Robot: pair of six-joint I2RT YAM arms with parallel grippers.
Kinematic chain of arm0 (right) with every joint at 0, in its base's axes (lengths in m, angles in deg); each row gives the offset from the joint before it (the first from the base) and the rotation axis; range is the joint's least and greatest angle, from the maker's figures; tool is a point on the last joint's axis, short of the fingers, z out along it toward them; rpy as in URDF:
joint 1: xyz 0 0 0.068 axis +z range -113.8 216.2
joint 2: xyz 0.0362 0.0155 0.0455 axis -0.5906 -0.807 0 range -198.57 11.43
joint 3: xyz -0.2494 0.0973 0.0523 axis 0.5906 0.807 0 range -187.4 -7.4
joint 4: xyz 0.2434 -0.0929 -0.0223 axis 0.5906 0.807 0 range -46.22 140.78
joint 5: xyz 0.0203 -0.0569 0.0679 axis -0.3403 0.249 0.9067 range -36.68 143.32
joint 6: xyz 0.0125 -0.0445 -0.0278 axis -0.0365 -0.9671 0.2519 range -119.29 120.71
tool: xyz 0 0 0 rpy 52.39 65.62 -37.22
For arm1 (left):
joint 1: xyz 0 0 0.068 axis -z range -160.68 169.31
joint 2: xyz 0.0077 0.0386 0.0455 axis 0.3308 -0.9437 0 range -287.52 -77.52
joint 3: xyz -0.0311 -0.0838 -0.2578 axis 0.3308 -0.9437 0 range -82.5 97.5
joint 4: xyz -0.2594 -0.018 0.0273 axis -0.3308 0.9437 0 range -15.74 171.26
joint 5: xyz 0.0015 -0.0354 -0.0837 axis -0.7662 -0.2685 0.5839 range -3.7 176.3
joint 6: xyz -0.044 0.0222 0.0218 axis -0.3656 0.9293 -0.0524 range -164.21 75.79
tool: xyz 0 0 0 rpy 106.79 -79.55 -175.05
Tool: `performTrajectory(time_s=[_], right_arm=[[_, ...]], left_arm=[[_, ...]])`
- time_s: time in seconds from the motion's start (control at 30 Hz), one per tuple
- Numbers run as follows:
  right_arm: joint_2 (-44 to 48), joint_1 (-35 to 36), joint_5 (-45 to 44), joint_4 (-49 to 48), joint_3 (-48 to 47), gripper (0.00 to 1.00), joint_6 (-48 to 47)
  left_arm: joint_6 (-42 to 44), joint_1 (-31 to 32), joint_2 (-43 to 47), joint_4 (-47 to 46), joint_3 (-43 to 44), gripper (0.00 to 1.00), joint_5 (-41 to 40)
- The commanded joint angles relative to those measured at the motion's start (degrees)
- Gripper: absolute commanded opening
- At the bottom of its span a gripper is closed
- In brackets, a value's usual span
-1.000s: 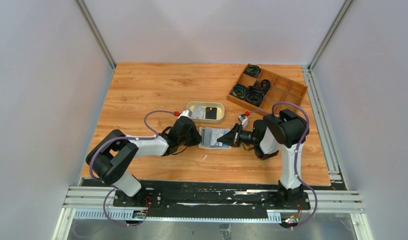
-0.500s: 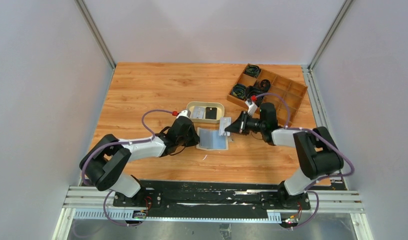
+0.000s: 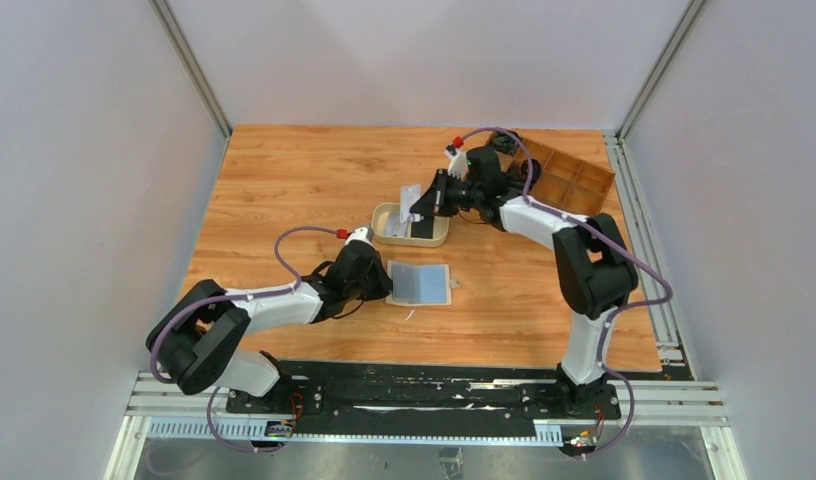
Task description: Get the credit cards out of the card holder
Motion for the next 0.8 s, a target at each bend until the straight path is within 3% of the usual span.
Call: performTrajectory(time_s=[0.0, 0.47, 0.77], right_arm=[[-6.7, 3.4, -2.8, 3.3, -7.1, 0.0, 4.9], [-19.7, 7.1, -4.2, -3.5, -12.2, 0.0, 11.1], [-19.9, 7.1, -4.1, -2.8, -12.6, 0.03, 9.6]], left_arm=[[0.9, 0.4, 1.9, 6.9, -3.5, 0.0, -2.8], [0.3, 0.4, 4.6, 7.2, -5.3, 0.0, -3.5], [0.2, 0.4, 6.0, 7.5, -5.8, 0.0, -3.8]])
